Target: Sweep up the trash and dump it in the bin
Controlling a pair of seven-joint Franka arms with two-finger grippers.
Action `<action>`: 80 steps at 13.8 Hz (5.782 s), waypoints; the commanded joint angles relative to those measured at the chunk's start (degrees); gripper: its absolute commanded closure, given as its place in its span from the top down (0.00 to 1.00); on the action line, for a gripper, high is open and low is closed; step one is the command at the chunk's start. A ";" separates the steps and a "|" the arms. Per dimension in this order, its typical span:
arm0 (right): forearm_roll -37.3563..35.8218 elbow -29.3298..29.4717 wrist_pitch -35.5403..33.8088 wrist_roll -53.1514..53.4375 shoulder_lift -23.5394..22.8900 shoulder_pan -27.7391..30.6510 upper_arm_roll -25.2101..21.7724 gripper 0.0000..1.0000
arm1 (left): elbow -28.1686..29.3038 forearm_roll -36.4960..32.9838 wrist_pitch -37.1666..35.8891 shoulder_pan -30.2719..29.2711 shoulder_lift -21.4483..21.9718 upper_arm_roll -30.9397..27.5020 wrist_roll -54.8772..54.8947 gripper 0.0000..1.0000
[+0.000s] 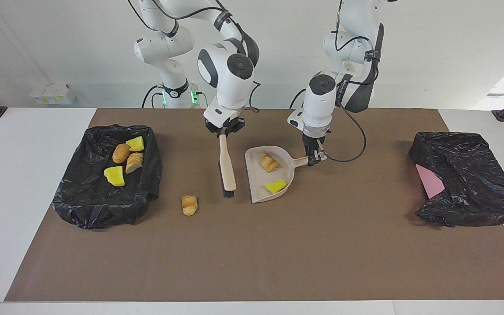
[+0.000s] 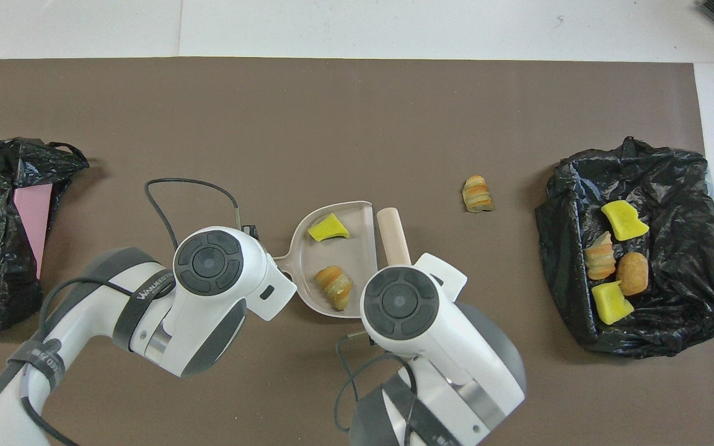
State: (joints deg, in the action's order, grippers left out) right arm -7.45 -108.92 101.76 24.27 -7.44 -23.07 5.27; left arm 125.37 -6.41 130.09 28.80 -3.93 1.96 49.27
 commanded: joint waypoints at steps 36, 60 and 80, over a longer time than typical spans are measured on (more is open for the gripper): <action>21.15 -12.25 0.59 10.43 11.64 -13.12 0.97 0.00 | -6.98 -0.38 -1.07 -13.05 -2.04 0.24 10.03 0.00; 27.75 -23.26 24.63 24.60 7.71 -30.37 1.06 0.40 | -33.26 5.02 -26.21 -52.08 -4.76 -0.46 66.46 0.00; 18.10 2.72 -0.83 9.26 16.14 4.05 0.53 1.00 | -27.12 -51.33 -17.85 -47.70 0.49 -0.38 43.64 0.00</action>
State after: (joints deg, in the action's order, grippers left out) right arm 12.79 -112.08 106.50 40.01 9.56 -24.55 5.18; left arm 93.51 -53.49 112.22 -20.69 -8.25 2.24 96.51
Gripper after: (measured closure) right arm 0.000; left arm 0.670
